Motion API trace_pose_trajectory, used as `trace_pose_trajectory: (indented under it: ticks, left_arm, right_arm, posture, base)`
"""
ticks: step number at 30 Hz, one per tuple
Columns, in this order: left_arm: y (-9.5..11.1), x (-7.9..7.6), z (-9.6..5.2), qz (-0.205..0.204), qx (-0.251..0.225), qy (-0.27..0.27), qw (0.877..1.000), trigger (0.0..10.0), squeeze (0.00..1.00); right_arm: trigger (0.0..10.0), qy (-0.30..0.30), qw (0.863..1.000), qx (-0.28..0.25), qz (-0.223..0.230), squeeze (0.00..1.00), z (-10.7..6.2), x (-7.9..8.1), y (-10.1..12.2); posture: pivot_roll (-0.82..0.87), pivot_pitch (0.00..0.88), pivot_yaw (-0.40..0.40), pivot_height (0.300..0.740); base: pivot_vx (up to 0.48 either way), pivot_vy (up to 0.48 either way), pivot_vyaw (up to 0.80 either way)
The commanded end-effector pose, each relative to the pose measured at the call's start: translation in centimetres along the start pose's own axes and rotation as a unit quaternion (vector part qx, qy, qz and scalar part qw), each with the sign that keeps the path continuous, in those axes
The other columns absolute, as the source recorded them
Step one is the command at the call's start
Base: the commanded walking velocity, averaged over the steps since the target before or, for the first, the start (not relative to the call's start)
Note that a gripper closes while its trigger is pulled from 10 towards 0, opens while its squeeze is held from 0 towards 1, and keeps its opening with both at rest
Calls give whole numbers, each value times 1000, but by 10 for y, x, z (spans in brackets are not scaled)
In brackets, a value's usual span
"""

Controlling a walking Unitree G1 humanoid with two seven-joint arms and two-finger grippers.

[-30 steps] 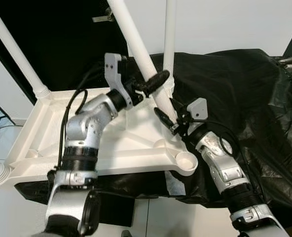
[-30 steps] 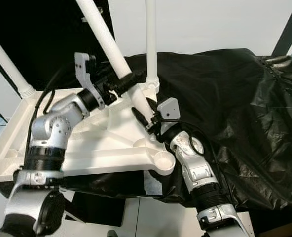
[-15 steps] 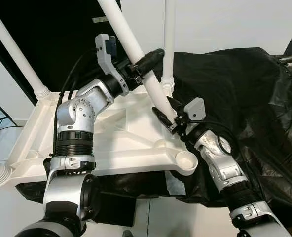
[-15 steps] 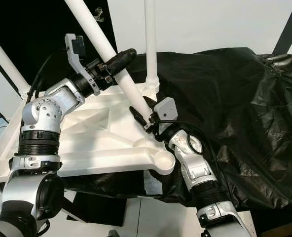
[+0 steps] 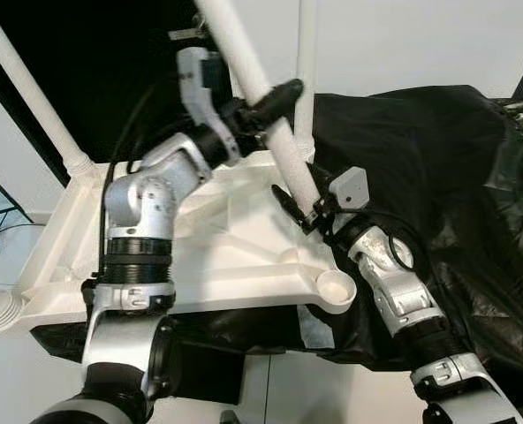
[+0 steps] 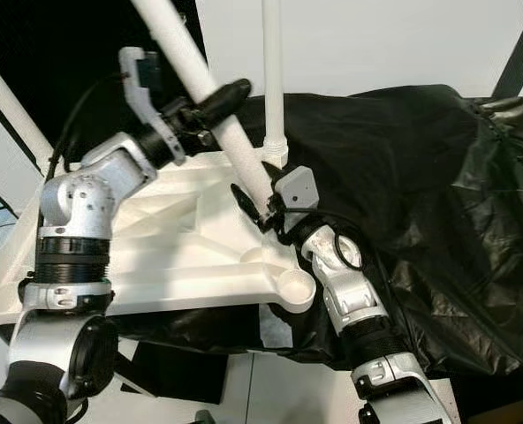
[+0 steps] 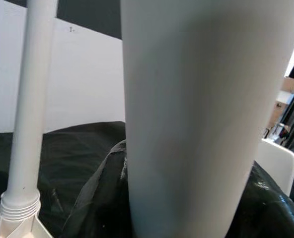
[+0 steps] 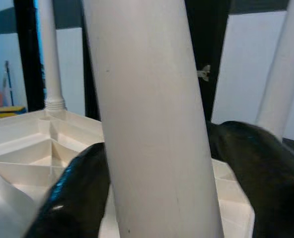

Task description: Building children table

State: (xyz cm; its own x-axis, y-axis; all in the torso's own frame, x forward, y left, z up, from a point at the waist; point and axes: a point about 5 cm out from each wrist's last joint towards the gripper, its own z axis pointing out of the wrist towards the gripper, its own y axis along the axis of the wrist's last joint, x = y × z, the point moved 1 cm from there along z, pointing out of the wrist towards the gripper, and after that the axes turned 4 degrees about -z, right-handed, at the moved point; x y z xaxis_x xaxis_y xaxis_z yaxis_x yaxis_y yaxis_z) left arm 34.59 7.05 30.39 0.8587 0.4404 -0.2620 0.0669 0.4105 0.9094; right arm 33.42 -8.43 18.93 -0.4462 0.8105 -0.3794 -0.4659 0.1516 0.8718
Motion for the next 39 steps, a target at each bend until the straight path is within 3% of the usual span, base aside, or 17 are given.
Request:
trace_pose_trajectory:
  ticks: [1, 3, 4, 5, 6, 12, 15, 16, 18, 21, 29, 39]
  left_arm:
    - [1, -11, 4, 11, -5, -27, 1000, 10000, 0]
    - [1, -15, 6, 24, -10, -26, 999, 10000, 0]
    - [0, -20, 8, 41, -16, -24, 999, 10000, 0]
    - [0, -20, 8, 41, -16, -24, 999, 10000, 0]
    - [0, -25, 10, 61, -23, -22, 998, 10000, 0]
    - [-2, -37, 16, 107, -40, -8, 993, 10000, 0]
    - [-2, -37, 16, 107, -40, -8, 993, 10000, 0]
    - [-4, -43, 19, 136, -46, -8, 990, 10000, 0]
    - [-4, -43, 19, 136, -46, -8, 990, 10000, 0]
    - [-10, -56, 23, 167, -48, -16, 985, 10000, 0]
    - [-15, -66, 25, 183, -49, -24, 982, 10000, 0]
    - [-18, -65, 27, 189, -45, -16, 981, 10000, 0]
  right_arm:
    - [10000, -3, 1000, 19, 3, 1000, 5, 2, -4]
    - [10000, -9, 999, 36, 3, 1000, 7, 0, -6]
    - [10000, -11, 999, 46, 3, 424, 9, -1, -7]
    - [10000, -11, 999, 46, 3, 424, 9, -1, -7]
    - [10000, -8, 998, 57, 4, 0, 10, -2, -9]
    - [10000, -5, 997, 78, 8, 0, 14, 2, -10]
    - [10000, -5, 997, 78, 8, 0, 14, 2, -10]
    - [10000, -1, 997, 80, 8, 0, 16, 5, -8]
    - [10000, -1, 997, 80, 8, 0, 16, 5, -8]
    - [10000, 6, 997, 82, 3, 0, 21, 7, -6]
    - [10000, 11, 997, 81, -15, 0, 25, 5, -1]
    - [10000, 21, 997, 65, -44, 0, 26, 5, 6]
  posture:
    - [-64, 0, 85, 740]
    - [-63, 0, 81, 740]
    - [-64, 0, 79, 740]
    - [-64, 0, 79, 740]
    - [-60, 0, 72, 740]
    - [-57, 0, 59, 740]
    - [-57, 0, 59, 740]
    - [-54, 0, 52, 740]
    - [-54, 0, 52, 740]
    - [-51, 0, 47, 740]
    - [-53, 0, 48, 740]
    - [-51, 0, 47, 740]
  base:
    - [0, 0, 0]
    - [0, 0, 0]
    - [0, 0, 0]
    - [0, 0, 0]
    - [0, 0, 0]
    - [0, 0, 0]
    - [0, 0, 0]
    - [0, 0, 0]
    - [0, 0, 0]
    - [0, 0, 0]
    - [0, 0, 0]
    - [0, 0, 0]
